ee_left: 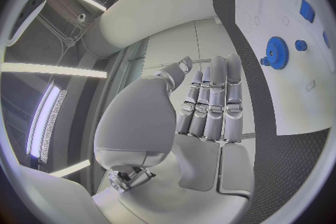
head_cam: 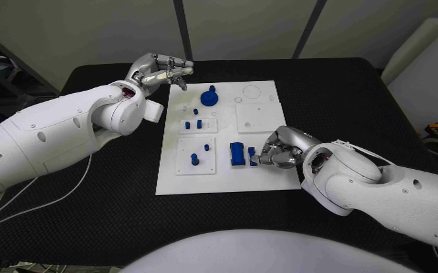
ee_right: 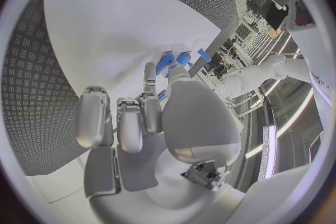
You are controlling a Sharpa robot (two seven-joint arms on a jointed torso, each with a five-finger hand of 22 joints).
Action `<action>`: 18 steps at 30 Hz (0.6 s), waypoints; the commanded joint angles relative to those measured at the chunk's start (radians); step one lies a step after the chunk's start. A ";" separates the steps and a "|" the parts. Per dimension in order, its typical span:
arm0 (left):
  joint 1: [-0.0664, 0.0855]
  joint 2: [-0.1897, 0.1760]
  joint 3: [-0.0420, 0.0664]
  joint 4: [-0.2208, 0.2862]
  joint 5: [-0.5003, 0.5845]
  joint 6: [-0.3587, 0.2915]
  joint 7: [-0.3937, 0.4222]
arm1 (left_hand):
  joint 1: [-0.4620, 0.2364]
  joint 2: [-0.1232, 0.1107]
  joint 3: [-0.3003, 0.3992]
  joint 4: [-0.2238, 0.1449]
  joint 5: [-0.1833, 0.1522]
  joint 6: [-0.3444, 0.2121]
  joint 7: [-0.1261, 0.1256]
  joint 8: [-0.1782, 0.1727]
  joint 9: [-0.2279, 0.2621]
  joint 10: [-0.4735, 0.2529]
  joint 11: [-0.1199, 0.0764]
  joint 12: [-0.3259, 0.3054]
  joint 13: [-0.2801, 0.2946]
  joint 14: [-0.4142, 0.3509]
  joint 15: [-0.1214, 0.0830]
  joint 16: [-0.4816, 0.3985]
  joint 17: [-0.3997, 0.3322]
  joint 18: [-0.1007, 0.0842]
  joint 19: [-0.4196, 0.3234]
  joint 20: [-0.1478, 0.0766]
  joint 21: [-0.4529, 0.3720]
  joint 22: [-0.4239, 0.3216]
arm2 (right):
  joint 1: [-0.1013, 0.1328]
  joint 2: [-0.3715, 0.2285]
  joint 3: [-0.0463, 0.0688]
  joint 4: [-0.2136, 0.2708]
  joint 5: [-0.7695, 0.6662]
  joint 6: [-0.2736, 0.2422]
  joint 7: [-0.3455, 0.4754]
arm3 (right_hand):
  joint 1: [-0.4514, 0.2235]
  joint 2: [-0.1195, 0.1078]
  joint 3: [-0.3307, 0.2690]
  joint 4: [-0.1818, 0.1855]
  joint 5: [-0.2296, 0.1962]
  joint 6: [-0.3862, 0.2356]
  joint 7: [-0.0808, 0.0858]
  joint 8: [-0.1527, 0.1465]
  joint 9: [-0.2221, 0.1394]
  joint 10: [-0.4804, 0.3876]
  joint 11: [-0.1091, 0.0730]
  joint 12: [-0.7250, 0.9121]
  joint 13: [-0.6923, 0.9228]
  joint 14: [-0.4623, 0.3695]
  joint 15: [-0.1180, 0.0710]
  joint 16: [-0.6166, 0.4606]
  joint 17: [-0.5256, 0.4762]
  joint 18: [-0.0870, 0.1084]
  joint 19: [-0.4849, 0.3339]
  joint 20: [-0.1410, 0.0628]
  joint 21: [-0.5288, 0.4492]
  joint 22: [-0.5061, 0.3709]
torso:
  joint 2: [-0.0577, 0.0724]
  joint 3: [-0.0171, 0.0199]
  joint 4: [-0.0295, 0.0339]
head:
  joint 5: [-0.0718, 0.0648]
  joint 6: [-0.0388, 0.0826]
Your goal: Assemble the parts on the task board
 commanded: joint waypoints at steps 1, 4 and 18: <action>0.001 0.001 0.001 0.000 0.001 0.008 0.005 | 0.000 0.009 -0.005 -0.001 0.000 0.007 -0.001 0.004 0.000 -0.008 -0.001 0.006 0.000 -0.004 0.000 -0.004 -0.001 -0.017 0.001 0.004 -0.005 -0.001 | 0.001 0.008 0.000 -0.011 0.003 0.027 0.024 | 0.026 0.002 -0.002 -0.011 -0.018 -0.005 -0.001 0.006 0.002 0.020 -0.003 0.005 0.124 0.104 -0.006 0.005 0.263 -0.010 0.002 0.004 -0.003 0.011 | 0.000 0.0006 0.0010 | 0.002 -0.001; 0.001 0.002 0.001 0.000 0.001 0.009 0.005 | 0.000 0.009 -0.005 -0.001 0.000 0.007 -0.001 0.004 0.000 -0.008 -0.001 0.006 0.000 -0.004 0.000 -0.004 -0.001 -0.017 0.001 0.004 -0.005 -0.001 | 0.001 0.018 0.000 -0.025 0.002 0.030 0.029 | 0.033 0.004 -0.005 -0.013 -0.025 -0.006 -0.001 0.006 0.002 0.021 -0.003 0.006 0.125 0.104 -0.006 0.005 0.263 -0.010 0.002 0.004 -0.002 0.012 | 0.000 0.0005 -0.0007 | 0.004 -0.001; 0.000 0.002 0.001 -0.001 0.001 0.008 0.006 | 0.000 0.009 -0.005 -0.001 0.000 0.007 -0.001 0.004 0.000 -0.008 -0.001 0.006 0.000 -0.004 0.000 -0.004 -0.001 -0.017 0.001 0.004 -0.005 -0.001 | 0.000 0.028 0.000 -0.043 -0.003 -0.014 0.067 | 0.047 0.015 -0.028 -0.011 -0.066 -0.006 0.000 0.010 0.004 0.021 -0.002 0.006 0.126 0.104 -0.005 0.005 0.263 -0.010 0.002 0.004 -0.003 0.012 | -0.002 0.0001 -0.0032 | 0.006 -0.002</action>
